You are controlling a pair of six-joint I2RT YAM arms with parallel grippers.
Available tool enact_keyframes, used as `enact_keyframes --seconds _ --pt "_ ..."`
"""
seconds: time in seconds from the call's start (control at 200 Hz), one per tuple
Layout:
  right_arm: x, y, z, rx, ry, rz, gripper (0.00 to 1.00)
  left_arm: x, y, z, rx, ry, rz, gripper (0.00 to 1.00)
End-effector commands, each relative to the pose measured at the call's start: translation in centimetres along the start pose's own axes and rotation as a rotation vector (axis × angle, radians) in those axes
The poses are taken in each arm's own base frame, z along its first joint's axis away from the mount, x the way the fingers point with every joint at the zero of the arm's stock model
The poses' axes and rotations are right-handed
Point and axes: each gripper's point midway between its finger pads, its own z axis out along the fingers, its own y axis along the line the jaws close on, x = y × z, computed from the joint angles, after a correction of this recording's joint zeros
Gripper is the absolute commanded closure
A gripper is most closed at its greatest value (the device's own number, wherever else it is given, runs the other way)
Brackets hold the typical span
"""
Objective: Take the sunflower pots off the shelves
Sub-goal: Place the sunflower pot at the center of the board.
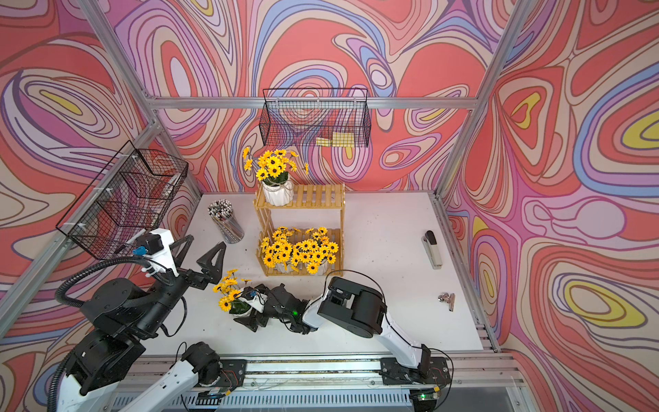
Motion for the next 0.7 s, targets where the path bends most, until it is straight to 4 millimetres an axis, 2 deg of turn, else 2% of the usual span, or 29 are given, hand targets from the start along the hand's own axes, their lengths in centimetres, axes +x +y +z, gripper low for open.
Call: enact_keyframes --seconds 0.0,0.13,0.696 --pt "3.1 1.5 -0.3 -0.063 0.118 0.027 0.02 -0.5 0.1 -0.1 -0.004 -0.022 -0.005 0.0" --pt "3.0 1.4 -0.4 -0.058 0.11 0.033 0.02 -0.5 0.0 0.0 0.0 -0.02 -0.006 0.0" --pt "-0.2 0.9 -2.6 -0.087 0.028 0.06 0.02 -0.6 0.1 -0.1 -0.004 -0.024 -0.005 0.0"
